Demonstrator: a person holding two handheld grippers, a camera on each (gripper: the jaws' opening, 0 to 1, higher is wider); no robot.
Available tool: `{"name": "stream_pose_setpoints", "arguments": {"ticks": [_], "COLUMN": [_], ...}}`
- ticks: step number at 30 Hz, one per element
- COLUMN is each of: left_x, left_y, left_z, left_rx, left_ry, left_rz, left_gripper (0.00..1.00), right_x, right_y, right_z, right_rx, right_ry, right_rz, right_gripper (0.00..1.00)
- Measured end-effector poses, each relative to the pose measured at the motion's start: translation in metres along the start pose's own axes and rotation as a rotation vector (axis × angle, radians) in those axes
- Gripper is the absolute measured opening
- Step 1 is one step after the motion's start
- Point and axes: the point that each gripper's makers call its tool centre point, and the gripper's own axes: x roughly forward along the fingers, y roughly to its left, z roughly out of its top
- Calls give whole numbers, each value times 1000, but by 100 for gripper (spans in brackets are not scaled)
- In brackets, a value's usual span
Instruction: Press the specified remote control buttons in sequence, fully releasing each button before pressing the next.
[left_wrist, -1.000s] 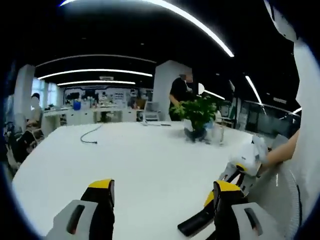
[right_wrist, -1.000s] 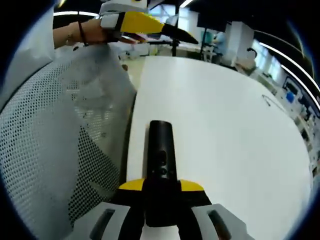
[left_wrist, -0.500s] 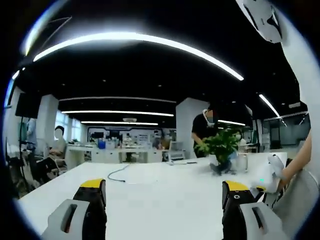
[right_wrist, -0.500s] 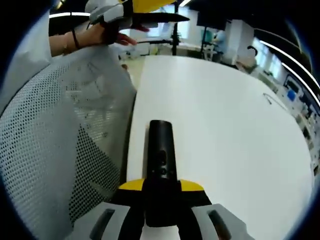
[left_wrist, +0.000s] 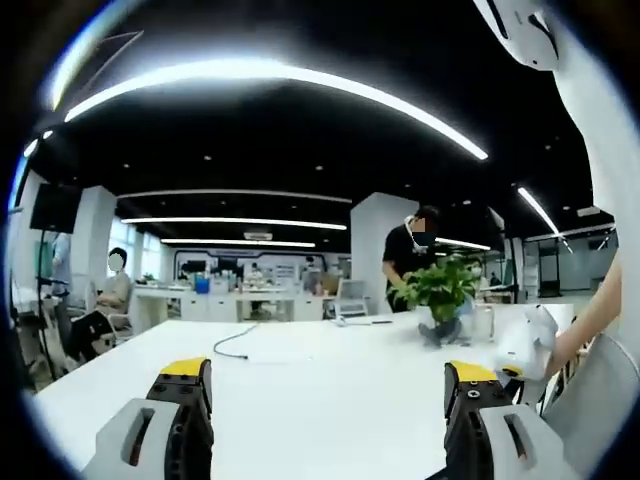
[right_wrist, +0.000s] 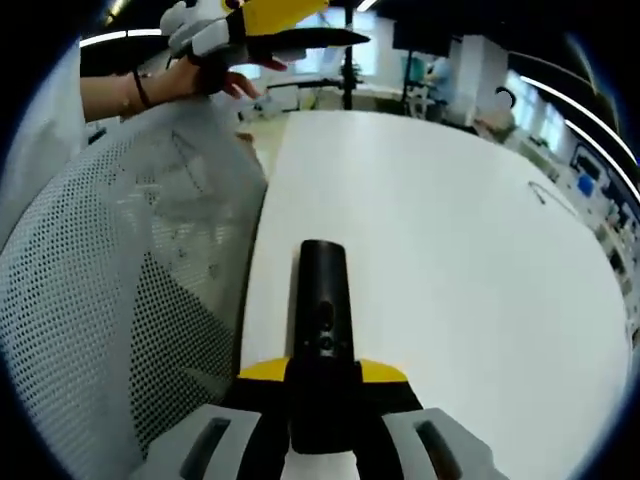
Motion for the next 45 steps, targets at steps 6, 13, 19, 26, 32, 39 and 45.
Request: {"name": "stream_pose_setpoints", "arguments": {"ticks": [6, 13, 19, 26, 32, 39, 45], "left_x": [0, 0, 1, 2, 2, 2, 2], "left_y": [2, 5, 6, 5, 5, 7, 6], "left_z": [2, 0, -2, -5, -7, -6, -7], "left_rx": [-10, -20, -10, -10, -6, 5, 1], "left_ry": [-2, 18, 29, 43, 54, 51, 52], "left_rz": [14, 26, 25, 17, 18, 24, 20], "left_gripper": [99, 98, 97, 97, 97, 97, 97], "right_x": [-1, -3, -2, -2, -3, -3, -2], "right_y": [-12, -25, -33, -48, -61, -72, -82], "right_z": [-2, -4, -3, -3, -3, -3, -3], "right_rx": [-9, -15, -21, -29, -16, -12, -21], "right_ry": [-1, 4, 5, 8, 15, 17, 45], "right_rz": [-2, -8, -7, -19, -29, -24, -27], "right_gripper": [20, 20, 20, 20, 20, 20, 20]}}
